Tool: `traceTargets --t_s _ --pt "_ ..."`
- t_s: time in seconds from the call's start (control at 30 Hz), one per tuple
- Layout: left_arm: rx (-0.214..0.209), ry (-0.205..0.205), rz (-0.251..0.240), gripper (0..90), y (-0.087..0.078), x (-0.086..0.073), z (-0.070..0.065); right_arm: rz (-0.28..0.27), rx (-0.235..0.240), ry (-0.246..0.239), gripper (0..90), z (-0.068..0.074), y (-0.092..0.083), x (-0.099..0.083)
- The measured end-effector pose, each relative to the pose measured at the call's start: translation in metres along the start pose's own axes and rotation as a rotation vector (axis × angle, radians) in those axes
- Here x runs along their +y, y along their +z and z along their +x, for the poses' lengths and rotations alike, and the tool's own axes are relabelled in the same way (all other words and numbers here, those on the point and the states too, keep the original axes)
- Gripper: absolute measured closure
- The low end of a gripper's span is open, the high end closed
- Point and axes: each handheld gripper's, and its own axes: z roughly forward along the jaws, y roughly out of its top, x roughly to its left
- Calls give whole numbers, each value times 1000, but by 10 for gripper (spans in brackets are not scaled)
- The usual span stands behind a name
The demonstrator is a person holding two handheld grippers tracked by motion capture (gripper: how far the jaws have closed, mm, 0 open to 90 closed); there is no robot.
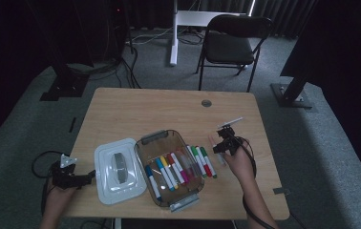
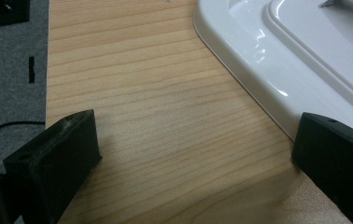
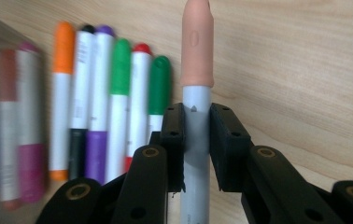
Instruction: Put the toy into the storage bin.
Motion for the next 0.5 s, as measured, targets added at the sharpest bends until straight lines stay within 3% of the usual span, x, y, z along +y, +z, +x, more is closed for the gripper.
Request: traceTargets --t_s 0.5 --pt "0 2 1 12 0 0 0 -132 75 -106 764 51 -67 14"
